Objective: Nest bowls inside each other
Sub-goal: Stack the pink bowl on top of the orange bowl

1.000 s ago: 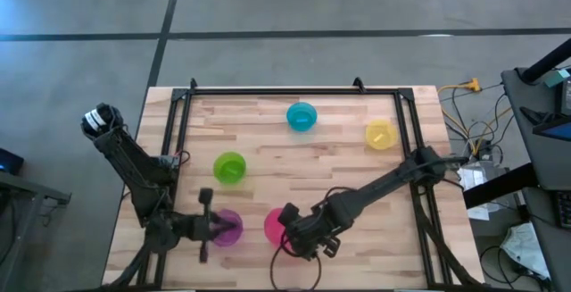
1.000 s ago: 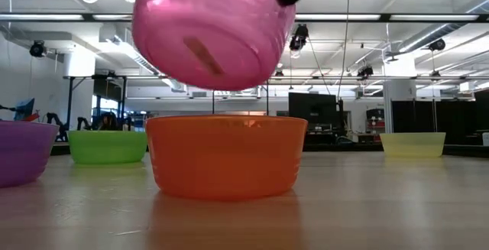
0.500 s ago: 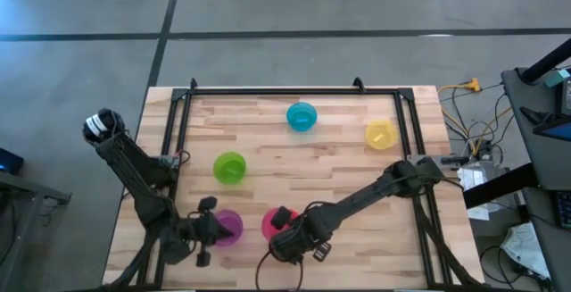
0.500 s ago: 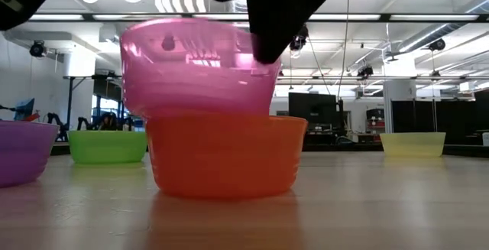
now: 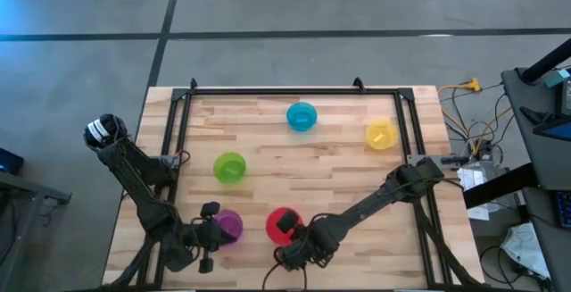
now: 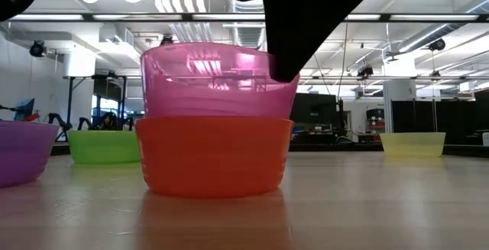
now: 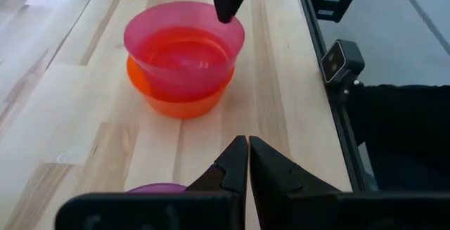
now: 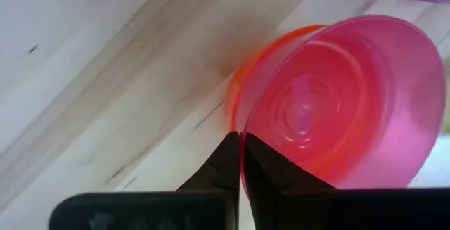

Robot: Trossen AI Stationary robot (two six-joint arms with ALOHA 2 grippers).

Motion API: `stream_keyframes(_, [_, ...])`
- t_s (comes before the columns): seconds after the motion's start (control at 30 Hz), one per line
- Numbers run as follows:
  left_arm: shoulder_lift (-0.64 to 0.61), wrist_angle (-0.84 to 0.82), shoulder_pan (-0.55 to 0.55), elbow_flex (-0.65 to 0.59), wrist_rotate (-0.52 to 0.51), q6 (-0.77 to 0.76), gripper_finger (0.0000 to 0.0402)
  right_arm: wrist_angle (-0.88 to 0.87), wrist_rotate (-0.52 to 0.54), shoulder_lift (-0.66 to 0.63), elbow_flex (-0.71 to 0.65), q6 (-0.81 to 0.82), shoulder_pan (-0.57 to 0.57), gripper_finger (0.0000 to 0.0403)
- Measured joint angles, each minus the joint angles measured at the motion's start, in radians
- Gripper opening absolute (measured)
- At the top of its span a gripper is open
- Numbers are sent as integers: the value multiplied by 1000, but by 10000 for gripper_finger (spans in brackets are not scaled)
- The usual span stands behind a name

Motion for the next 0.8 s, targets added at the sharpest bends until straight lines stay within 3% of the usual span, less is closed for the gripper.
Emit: stream_keyframes(0.8, [-3,0,0,-4,-2,8,0,43,-4,24,-51,-30,-3,9])
